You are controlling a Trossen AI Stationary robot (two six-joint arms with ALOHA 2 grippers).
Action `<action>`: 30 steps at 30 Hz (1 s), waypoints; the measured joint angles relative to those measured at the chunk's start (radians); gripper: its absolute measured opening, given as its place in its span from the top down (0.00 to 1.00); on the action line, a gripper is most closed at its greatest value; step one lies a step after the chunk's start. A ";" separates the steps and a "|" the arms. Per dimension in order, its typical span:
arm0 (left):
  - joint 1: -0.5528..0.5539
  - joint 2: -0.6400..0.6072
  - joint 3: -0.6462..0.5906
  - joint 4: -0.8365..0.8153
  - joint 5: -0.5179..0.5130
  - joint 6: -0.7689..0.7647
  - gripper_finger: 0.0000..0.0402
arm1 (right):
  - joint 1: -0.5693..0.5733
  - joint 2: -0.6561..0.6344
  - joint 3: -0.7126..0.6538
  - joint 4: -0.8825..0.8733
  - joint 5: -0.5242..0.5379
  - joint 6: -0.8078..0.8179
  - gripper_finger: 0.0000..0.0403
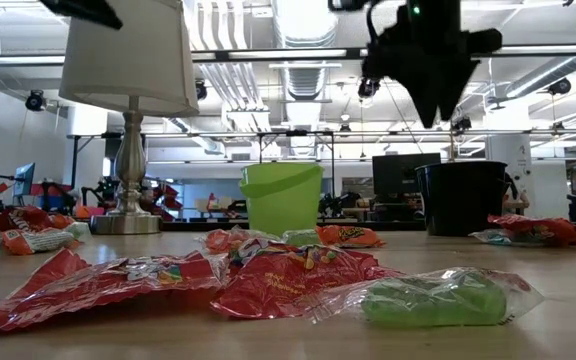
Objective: Sort candy
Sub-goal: Put the red candy into the green bucket
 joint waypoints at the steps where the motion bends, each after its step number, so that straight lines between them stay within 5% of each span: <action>1: 0.000 -0.003 0.013 -0.008 -0.025 0.006 0.67 | 0.000 0.000 -0.016 0.002 -0.005 0.012 0.62; 21: 0.005 -0.054 0.067 -0.100 -0.425 0.023 0.67 | 0.001 0.000 -0.279 0.164 -0.189 0.234 0.62; 30: 0.014 -0.105 0.067 -0.100 -0.458 0.019 0.67 | 0.001 0.002 -0.343 0.280 -0.208 0.244 0.62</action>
